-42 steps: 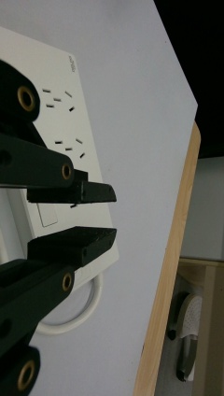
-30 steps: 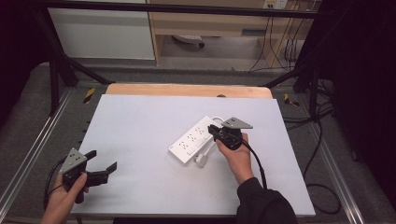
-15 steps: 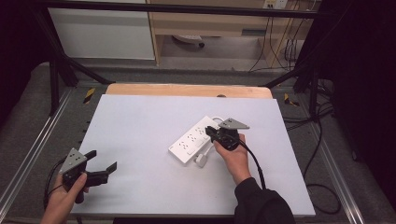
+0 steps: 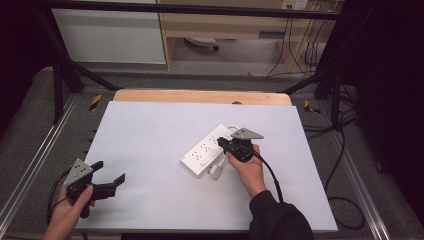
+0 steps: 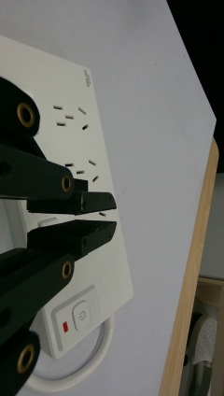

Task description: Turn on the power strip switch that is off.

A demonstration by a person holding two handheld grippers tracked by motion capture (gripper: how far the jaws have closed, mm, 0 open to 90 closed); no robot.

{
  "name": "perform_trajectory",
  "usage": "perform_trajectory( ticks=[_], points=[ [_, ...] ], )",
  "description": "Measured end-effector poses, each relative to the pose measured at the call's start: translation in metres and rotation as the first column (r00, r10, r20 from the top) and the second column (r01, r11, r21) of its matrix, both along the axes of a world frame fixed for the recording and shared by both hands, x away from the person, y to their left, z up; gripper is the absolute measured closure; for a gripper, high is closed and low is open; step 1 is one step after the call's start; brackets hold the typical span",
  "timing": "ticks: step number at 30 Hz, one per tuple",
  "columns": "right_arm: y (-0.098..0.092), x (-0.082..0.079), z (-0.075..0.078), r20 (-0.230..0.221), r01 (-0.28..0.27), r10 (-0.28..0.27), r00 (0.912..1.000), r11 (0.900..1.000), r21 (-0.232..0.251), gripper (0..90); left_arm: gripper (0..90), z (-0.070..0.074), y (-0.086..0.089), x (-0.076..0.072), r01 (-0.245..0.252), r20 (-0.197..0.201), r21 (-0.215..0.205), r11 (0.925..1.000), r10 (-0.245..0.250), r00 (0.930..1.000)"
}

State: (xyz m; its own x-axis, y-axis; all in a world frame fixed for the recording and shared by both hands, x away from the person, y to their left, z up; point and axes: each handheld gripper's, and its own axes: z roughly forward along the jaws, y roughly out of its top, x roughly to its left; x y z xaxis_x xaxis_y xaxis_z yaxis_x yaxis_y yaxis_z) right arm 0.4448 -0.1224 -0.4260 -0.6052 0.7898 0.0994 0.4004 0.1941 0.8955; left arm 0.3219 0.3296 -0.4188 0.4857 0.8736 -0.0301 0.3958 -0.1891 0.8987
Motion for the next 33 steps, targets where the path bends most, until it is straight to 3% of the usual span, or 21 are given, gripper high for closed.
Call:
perform_trajectory(
  ticks=[16,33],
  points=[
    [0.010,0.001,-0.007,-0.010,-0.030,0.030,0.9995,0.999,-0.029,90.0,6.3,0.000,0.000,0.000,0.001,-0.002,-0.004,1.0000,-0.001,1.0000],
    [0.015,0.000,-0.015,-0.032,-0.046,0.044,0.9985,0.997,-0.068,90.0,6.2,0.000,0.000,0.000,0.001,-0.001,-0.003,1.0000,-0.001,1.0000]
  ],
)
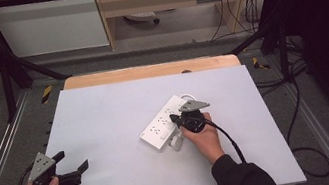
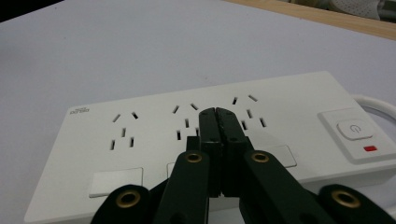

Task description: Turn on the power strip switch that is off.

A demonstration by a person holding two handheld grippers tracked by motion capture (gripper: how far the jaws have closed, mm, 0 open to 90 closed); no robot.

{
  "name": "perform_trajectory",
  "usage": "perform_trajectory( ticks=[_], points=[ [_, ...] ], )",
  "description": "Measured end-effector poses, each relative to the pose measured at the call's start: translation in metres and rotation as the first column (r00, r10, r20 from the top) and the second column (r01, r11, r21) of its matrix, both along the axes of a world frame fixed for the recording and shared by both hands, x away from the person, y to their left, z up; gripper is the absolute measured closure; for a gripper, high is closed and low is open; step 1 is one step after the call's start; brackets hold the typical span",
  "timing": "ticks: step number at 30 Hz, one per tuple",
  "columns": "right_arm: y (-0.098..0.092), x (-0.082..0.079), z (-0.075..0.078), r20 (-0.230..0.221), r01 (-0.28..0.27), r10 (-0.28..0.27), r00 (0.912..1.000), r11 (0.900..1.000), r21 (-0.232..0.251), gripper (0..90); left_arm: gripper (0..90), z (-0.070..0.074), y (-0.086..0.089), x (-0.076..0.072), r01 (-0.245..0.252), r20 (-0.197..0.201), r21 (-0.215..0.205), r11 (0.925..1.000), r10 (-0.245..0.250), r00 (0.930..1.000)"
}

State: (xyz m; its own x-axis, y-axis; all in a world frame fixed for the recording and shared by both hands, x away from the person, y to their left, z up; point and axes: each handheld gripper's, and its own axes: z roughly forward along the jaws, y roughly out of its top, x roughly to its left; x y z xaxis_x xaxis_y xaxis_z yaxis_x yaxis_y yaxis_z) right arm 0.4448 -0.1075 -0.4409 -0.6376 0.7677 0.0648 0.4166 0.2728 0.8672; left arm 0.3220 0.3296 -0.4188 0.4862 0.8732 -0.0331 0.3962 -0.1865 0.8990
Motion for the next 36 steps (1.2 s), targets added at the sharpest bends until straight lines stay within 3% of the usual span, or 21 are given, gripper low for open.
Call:
perform_trajectory(
  ticks=[28,36],
  points=[
    [-0.0017,0.0007,-0.0064,-0.029,-0.002,0.001,0.9996,1.000,-0.008,90.0,6.2,-0.0002,0.0007,-0.0001,-0.003,0.001,0.007,1.0000,0.003,1.0000],
    [-0.0015,-0.0007,-0.0072,-0.020,-0.003,0.002,0.9998,1.000,-0.012,89.9,6.3,-0.0002,0.0005,-0.0001,-0.002,0.000,0.006,1.0000,0.002,1.0000]
  ],
)
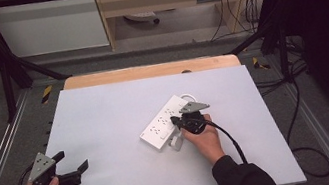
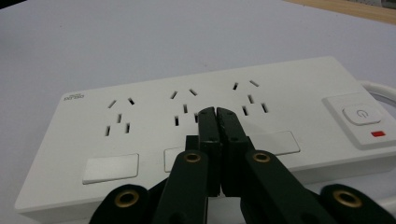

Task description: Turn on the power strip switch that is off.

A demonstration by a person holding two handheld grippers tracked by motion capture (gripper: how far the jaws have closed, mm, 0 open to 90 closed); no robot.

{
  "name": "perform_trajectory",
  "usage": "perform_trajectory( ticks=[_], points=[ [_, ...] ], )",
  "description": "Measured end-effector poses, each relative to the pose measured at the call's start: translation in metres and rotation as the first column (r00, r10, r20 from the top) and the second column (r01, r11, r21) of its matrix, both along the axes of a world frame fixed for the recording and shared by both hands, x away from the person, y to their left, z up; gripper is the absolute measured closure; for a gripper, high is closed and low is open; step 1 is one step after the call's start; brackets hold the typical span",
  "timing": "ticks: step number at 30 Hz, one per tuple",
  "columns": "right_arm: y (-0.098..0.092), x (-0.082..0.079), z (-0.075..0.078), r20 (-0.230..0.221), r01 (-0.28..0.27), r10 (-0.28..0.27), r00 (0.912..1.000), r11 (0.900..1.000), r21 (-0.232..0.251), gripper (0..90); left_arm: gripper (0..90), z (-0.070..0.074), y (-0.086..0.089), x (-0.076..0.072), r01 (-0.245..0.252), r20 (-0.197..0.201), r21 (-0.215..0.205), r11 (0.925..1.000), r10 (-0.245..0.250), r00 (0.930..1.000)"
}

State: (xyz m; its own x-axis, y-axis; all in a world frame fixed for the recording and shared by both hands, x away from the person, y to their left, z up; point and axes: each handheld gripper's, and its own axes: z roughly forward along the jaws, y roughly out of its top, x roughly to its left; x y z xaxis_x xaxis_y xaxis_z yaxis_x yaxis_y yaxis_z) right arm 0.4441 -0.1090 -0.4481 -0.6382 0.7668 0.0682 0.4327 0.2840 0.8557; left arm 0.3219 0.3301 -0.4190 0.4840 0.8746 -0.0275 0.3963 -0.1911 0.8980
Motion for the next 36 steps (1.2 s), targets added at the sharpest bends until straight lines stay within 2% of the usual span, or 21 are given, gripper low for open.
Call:
perform_trajectory(
  ticks=[6,21,25,26,27,28,29,32,34,36],
  points=[
    [0.0007,-0.0007,-0.0006,0.014,-0.003,0.003,0.9999,1.000,-0.008,89.8,6.3,-0.0006,-0.0005,0.0003,0.000,-0.007,0.000,1.0000,0.000,1.0000],
    [-0.0004,-0.0005,-0.0022,0.018,-0.006,0.006,0.9998,1.000,0.006,89.8,6.2,-0.0013,-0.0006,0.0008,0.000,-0.011,-0.006,1.0000,0.000,0.9999],
    [0.0000,-0.0015,-0.0029,0.029,-0.006,0.006,0.9996,1.000,0.000,90.0,6.3,-0.0012,-0.0005,0.0007,0.000,-0.009,-0.006,1.0000,0.000,1.0000],
    [0.0007,-0.0019,-0.0050,0.042,-0.001,0.002,0.9991,1.000,-0.021,90.0,6.3,-0.0011,-0.0006,0.0006,0.000,-0.009,-0.006,1.0000,0.000,1.0000],
    [0.0007,-0.0019,-0.0050,0.042,-0.001,0.002,0.9991,1.000,-0.021,90.0,6.3,-0.0011,-0.0007,0.0005,0.001,-0.009,-0.008,1.0000,-0.001,1.0000],
    [-0.0004,-0.0014,-0.0053,0.023,0.010,-0.010,0.9997,1.000,0.003,90.0,6.3,-0.0010,-0.0007,0.0006,0.001,-0.008,-0.007,1.0000,-0.001,1.0000],
    [-0.0004,-0.0014,-0.0053,0.023,0.010,-0.010,0.9997,1.000,0.003,90.0,6.3,-0.0011,-0.0006,0.0008,0.000,-0.009,-0.007,1.0000,0.000,1.0000],
    [0.0020,-0.0024,-0.0044,0.044,0.001,0.000,0.9990,1.000,-0.026,90.0,6.3,-0.0007,-0.0007,0.0006,-0.001,-0.007,-0.008,1.0000,0.001,1.0000],
    [0.0033,-0.0039,-0.0043,0.043,-0.013,0.014,0.9990,1.000,-0.023,90.0,6.3,-0.0002,-0.0005,0.0001,-0.005,-0.001,-0.005,1.0000,0.005,1.0000],
    [0.0054,-0.0051,-0.0034,0.070,-0.022,0.026,0.9972,0.998,-0.062,90.0,6.3,0.0026,-0.0003,-0.0012,-0.007,0.025,-0.014,0.9999,0.007,0.9997]
  ],
)
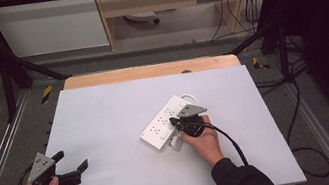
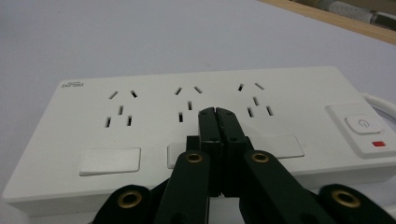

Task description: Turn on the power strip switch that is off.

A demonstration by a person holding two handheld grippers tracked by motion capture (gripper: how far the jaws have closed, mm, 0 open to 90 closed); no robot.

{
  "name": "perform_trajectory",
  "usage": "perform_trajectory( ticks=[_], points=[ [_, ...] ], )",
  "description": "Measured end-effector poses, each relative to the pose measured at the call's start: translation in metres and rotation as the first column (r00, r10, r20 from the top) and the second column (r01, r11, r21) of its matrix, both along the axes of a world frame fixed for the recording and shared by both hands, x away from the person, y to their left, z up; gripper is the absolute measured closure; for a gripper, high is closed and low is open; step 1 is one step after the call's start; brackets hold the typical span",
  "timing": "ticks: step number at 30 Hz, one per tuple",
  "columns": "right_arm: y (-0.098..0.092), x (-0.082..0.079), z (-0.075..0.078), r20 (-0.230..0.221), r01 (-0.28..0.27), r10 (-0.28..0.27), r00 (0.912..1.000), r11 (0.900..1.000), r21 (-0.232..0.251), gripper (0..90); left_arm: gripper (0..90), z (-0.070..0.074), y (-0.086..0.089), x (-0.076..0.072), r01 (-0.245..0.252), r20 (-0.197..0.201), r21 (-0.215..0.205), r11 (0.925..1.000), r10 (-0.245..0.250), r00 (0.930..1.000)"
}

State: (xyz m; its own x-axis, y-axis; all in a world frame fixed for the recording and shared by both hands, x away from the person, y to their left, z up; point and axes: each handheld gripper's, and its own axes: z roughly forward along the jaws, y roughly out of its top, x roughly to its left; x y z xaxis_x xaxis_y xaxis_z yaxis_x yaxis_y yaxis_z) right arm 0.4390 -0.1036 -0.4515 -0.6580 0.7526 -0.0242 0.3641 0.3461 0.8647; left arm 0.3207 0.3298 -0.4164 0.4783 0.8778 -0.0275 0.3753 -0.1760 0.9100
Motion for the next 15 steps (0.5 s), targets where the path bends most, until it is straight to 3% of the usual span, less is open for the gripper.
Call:
perform_trajectory(
  ticks=[15],
  points=[
    [-0.0008,-0.0035,0.0077,0.003,-0.004,0.004,1.0000,1.000,0.023,90.0,6.0,-0.0007,0.0016,0.0001,-0.004,-0.001,-0.014,0.9999,0.004,1.0000]
  ],
)
